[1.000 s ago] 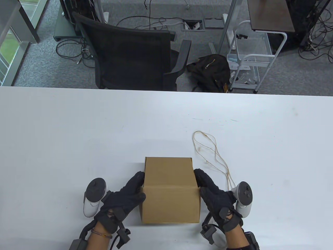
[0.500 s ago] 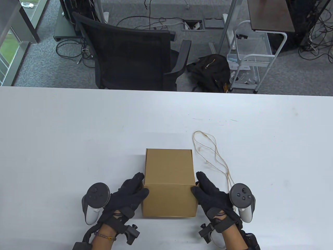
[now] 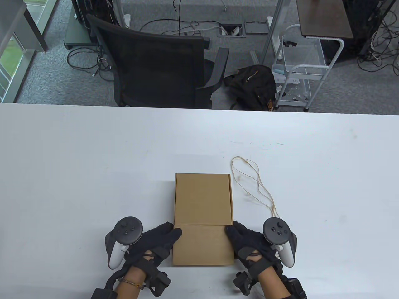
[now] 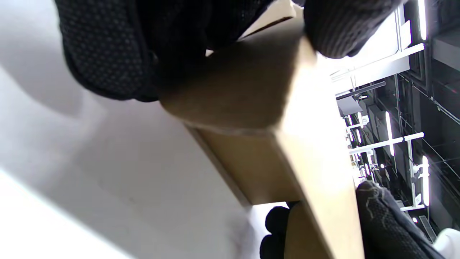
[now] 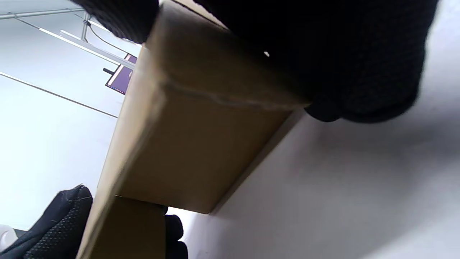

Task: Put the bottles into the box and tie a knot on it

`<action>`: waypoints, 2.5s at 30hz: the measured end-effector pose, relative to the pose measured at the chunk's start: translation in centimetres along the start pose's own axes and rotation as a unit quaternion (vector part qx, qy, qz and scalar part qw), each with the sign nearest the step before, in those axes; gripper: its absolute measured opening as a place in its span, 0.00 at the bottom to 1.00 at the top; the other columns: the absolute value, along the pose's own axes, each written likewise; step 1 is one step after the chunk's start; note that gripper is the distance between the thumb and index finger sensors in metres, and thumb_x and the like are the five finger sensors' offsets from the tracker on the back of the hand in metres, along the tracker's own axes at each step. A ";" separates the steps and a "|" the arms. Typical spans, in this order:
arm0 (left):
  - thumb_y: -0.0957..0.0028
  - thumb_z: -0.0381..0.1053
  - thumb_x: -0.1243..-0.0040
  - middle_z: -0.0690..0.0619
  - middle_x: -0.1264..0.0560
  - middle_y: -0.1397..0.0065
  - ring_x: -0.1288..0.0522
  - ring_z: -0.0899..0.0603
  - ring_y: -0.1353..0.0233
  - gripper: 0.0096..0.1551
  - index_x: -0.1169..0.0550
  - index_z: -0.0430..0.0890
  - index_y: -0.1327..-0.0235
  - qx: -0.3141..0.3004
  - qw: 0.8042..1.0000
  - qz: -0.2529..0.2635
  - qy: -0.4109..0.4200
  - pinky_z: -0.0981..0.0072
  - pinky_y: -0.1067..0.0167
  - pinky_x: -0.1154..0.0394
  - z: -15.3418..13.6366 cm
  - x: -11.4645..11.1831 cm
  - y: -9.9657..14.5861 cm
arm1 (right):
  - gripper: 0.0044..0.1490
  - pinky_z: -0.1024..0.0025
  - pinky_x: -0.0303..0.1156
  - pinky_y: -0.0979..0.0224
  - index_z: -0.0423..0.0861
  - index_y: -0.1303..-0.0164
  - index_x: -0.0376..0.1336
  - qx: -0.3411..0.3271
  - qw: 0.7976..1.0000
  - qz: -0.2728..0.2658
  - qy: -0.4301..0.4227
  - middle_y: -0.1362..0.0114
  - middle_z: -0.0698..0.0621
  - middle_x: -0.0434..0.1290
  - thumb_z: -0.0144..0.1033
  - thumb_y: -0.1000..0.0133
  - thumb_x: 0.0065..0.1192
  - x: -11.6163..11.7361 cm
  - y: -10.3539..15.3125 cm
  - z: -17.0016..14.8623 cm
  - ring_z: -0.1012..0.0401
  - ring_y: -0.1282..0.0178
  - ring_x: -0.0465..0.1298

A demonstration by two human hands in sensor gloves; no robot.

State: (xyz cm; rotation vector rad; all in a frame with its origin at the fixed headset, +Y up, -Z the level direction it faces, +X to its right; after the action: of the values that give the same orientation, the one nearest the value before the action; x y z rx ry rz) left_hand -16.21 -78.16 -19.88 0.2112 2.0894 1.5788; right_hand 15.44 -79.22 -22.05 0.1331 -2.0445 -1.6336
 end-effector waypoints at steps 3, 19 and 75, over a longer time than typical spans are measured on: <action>0.42 0.68 0.39 0.22 0.22 0.31 0.15 0.25 0.41 0.51 0.27 0.25 0.27 0.007 1.000 -0.004 -0.017 0.44 0.50 0.14 0.2 -0.2 0.2 | 0.51 0.44 0.83 0.54 0.16 0.34 0.56 0.005 1.000 0.003 -0.004 0.37 0.17 0.68 0.51 0.42 0.51 0.0 0.1 0.0 0.31 0.49 0.78; 0.48 0.64 0.29 0.22 0.40 0.16 0.18 0.29 0.34 0.68 0.59 0.43 0.14 -0.096 0.987 0.018 -0.127 0.47 0.41 0.17 2.6 0.4 0.2 | 0.56 0.44 0.77 0.40 0.37 0.20 0.41 -0.098 0.991 -0.029 0.090 0.26 0.24 0.59 0.35 0.48 0.70 -1.0 0.3 3.1 0.35 0.37 0.72; 0.55 0.65 0.29 0.43 0.50 0.08 0.42 0.33 0.13 0.59 0.45 0.53 0.14 -0.297 0.792 0.110 -0.522 0.39 0.26 0.32 6.8 -2.8 0.4 | 0.42 0.40 0.66 0.29 0.43 0.33 0.67 -0.331 0.839 -0.127 0.412 0.26 0.39 0.69 0.38 0.58 0.83 -2.1 3.5 10.3 0.42 0.29 0.69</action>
State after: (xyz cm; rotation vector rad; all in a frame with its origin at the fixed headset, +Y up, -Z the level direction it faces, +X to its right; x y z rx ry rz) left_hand -10.60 -73.38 -19.96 0.8796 0.6949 1.5927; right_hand 13.49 -68.33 -20.97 0.7360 -0.7881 -1.8845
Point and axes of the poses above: the tracker on the back of each hand, its own z axis roughly to the thumb side, its own y axis roughly from the fingertips to the wrist, x = y × z, the point moved 5 cm from there along -y, roughly from the wrist to the fingertips
